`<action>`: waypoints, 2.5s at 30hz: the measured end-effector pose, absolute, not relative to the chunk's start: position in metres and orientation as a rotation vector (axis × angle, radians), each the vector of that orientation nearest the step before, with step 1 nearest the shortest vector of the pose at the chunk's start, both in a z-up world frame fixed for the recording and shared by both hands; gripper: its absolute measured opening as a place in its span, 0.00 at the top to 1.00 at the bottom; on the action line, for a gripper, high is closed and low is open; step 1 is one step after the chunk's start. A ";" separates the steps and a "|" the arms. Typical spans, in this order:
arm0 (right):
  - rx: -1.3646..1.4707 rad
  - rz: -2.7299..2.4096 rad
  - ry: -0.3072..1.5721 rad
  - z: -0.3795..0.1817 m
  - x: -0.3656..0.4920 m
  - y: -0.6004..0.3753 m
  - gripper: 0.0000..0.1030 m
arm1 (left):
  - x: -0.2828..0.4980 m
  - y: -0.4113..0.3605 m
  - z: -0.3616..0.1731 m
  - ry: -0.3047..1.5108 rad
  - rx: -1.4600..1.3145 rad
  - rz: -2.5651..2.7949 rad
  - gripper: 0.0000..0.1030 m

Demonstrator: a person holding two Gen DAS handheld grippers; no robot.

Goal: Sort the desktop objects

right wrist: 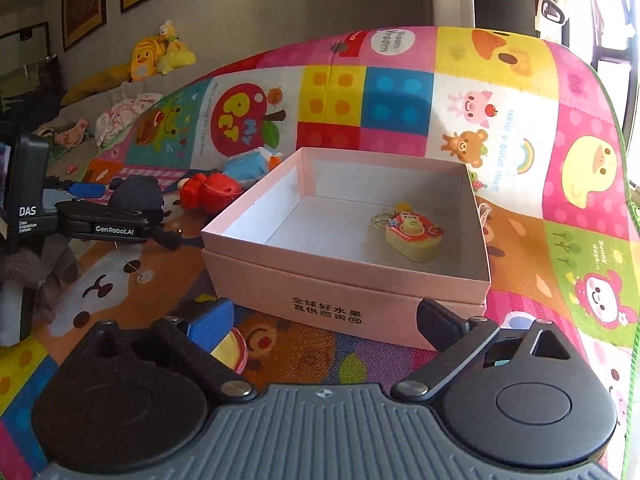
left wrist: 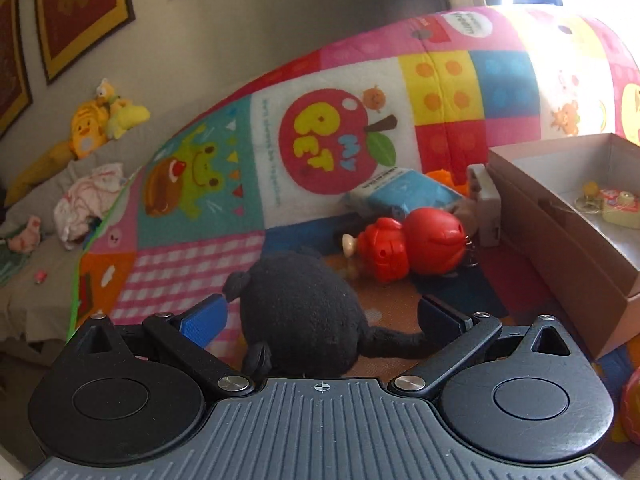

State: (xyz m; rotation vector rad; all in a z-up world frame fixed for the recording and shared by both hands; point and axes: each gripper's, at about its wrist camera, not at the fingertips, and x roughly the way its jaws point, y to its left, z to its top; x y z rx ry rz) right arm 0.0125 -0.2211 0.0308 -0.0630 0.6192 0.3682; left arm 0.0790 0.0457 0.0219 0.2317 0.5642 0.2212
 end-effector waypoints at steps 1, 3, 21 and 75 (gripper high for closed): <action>-0.051 0.359 0.632 0.028 0.009 -0.224 0.02 | 0.084 0.046 0.020 0.571 0.241 0.228 0.00; -0.011 0.347 0.672 0.021 0.006 -0.231 0.00 | 0.095 0.047 0.015 0.587 0.237 0.228 0.00; 0.059 0.301 0.740 -0.004 0.002 -0.234 0.00 | 0.021 0.054 0.059 0.645 -0.271 -0.173 0.30; -0.204 0.494 0.756 0.000 -0.012 -0.160 0.00 | -0.046 0.098 0.009 0.725 -0.136 0.091 0.00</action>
